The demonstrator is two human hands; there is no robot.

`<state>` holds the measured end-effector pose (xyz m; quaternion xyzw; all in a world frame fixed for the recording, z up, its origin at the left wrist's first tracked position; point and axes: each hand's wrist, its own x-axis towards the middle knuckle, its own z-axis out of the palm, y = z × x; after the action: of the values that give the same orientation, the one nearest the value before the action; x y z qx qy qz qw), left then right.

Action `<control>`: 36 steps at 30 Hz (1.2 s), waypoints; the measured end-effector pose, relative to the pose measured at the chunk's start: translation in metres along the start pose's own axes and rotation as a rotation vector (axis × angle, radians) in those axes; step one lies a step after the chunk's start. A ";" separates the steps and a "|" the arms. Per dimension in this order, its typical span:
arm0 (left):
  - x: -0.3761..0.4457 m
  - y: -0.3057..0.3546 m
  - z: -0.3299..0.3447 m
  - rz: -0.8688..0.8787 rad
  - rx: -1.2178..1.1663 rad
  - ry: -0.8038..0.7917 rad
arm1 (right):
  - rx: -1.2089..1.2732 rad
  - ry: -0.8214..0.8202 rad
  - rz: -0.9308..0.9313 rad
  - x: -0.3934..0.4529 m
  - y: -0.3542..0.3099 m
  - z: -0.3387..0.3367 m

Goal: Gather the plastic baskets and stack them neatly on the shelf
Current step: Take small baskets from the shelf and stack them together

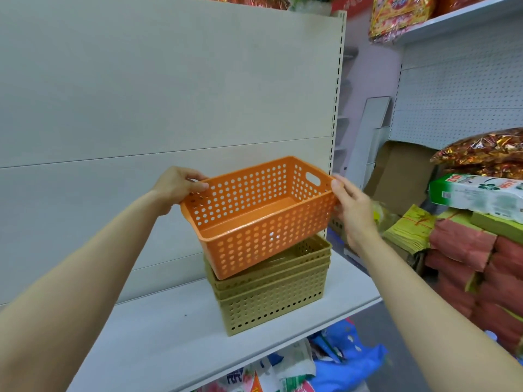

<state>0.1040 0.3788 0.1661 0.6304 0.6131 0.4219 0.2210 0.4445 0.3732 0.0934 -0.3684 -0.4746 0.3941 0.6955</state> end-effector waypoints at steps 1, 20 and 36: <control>0.006 0.002 0.009 -0.014 -0.012 0.013 | 0.023 -0.018 0.021 0.005 0.006 -0.003; -0.040 -0.035 0.070 -0.171 -0.754 0.103 | -0.010 0.143 0.099 0.015 0.080 -0.011; -0.119 -0.091 0.146 -0.143 -0.288 0.179 | -0.275 0.062 0.148 -0.027 0.118 -0.030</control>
<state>0.1807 0.3135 -0.0170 0.5068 0.6070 0.5429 0.2828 0.4431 0.3943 -0.0299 -0.5061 -0.4742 0.3640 0.6217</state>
